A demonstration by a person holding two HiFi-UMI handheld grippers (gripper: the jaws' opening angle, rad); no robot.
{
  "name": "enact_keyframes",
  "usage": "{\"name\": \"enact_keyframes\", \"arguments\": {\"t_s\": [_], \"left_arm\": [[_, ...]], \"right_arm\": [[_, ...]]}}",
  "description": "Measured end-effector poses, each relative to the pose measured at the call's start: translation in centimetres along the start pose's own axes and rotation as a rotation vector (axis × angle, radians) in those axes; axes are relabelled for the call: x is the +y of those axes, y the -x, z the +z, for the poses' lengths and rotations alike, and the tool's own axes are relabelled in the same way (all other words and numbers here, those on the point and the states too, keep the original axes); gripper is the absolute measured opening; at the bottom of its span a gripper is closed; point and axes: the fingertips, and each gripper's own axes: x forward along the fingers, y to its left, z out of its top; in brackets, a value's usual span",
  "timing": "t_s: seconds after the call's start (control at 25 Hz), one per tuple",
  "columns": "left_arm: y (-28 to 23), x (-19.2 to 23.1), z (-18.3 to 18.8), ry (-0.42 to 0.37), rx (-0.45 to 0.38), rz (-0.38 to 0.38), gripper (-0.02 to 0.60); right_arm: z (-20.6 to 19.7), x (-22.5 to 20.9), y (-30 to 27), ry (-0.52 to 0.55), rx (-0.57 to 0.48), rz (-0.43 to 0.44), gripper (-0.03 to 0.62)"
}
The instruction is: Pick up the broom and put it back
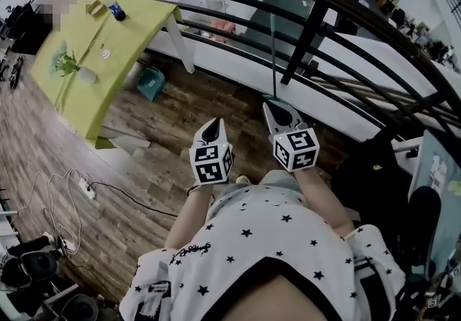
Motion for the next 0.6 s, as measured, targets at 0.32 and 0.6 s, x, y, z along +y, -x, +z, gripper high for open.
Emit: {"name": "enact_keyframes", "arguments": {"t_s": [0.32, 0.6], "left_arm": [[-1.4, 1.0, -0.4, 0.010, 0.026, -0.027, 0.011], [-3.5, 1.1, 0.0, 0.013, 0.039, -0.026, 0.011]], "right_arm": [[-1.2, -1.6, -0.4, -0.003, 0.042, -0.062, -0.006], [-1.1, -3.4, -2.0, -0.006, 0.047, -0.065, -0.006]]}}
